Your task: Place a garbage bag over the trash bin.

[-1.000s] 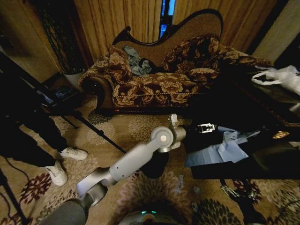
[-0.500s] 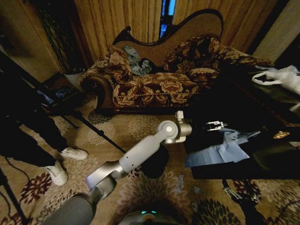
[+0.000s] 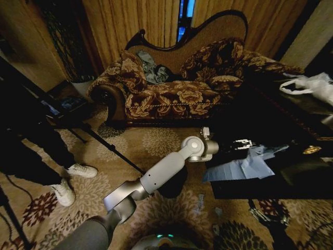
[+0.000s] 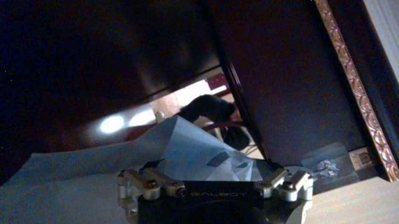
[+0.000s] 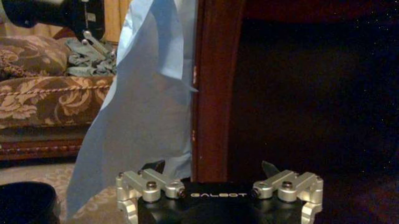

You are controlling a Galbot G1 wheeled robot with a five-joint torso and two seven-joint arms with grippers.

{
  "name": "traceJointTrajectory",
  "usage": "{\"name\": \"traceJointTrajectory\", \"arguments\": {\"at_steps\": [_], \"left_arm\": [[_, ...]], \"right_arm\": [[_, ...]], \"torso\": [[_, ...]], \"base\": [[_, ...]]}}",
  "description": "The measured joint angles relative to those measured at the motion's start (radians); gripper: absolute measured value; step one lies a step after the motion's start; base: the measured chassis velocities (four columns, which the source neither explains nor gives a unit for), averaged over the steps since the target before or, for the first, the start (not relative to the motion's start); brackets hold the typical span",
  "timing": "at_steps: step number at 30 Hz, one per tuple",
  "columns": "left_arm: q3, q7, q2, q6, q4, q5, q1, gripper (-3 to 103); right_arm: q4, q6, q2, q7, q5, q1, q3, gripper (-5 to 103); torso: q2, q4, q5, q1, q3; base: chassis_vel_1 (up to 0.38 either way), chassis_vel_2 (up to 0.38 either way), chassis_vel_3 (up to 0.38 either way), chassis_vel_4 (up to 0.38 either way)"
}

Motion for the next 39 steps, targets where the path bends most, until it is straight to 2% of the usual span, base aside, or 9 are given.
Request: {"name": "traceJointTrajectory", "arguments": {"at_steps": [6, 15, 19, 23, 26, 28, 35, 37, 39], "left_arm": [[0.017, 0.073, 0.001, 0.008, 0.011, 0.043, -0.001, 100], [0.025, 0.096, 0.001, 0.011, 0.035, 0.076, -0.009, 103], [0.035, 0.106, 0.002, 0.009, 0.042, 0.093, -0.013, 88], [0.038, 0.106, 0.002, 0.009, 0.042, 0.098, -0.013, 83], [0.046, 0.109, 0.002, 0.009, 0.043, 0.102, -0.015, 61], [0.049, 0.110, 0.002, 0.009, 0.045, 0.104, -0.015, 61], [0.053, 0.124, 0.002, 0.009, 0.061, 0.115, -0.021, 28], [0.052, 0.125, 0.002, 0.009, 0.063, 0.117, -0.021, 28], [0.052, 0.126, 0.002, 0.008, 0.065, 0.120, -0.021, 18]], "right_arm": [[-0.002, 0.001, -0.004, 0.000, 0.002, 0.001, 0.000, 100], [-0.010, 0.006, -0.007, -0.002, 0.002, 0.000, -0.003, 100], [-0.010, 0.007, -0.008, -0.002, 0.002, 0.003, -0.003, 100], [-0.010, 0.008, -0.009, -0.003, 0.002, 0.003, -0.005, 100], [-0.010, 0.011, -0.009, -0.004, 0.002, 0.003, -0.006, 100], [-0.010, 0.012, -0.009, -0.005, 0.003, 0.003, -0.006, 100], [-0.010, 0.020, -0.009, -0.008, 0.010, 0.000, -0.007, 100], [-0.010, 0.021, -0.010, -0.008, 0.011, 0.000, -0.006, 100], [-0.011, 0.023, -0.011, -0.009, 0.013, -0.001, -0.006, 100]], "torso": [[0.000, 0.0000, 0.0000, 0.000, 0.000], [0.000, 0.0000, 0.0000, 0.000, 0.000], [0.000, -0.0001, 0.0000, 0.000, 0.000], [0.000, -0.0001, 0.0000, 0.000, 0.000], [0.000, -0.0001, 0.0000, 0.000, 0.000], [0.000, -0.0001, 0.0000, 0.000, 0.000], [0.000, -0.0001, 0.0000, 0.000, 0.000], [0.000, -0.0001, 0.0000, 0.000, 0.000], [0.000, -0.0001, 0.0000, 0.000, 0.000]], "base": [[0.000, 0.000, 0.000, 0.000], [0.000, 0.000, 0.000, 0.000], [0.000, 0.000, 0.000, 0.000], [0.000, 0.000, 0.000, 0.000], [0.000, 0.000, 0.000, 0.000], [0.000, 0.000, 0.000, 0.000], [0.000, 0.000, 0.000, 0.000], [0.000, 0.000, 0.000, 0.000], [0.000, 0.000, 0.000, 0.000]]}}
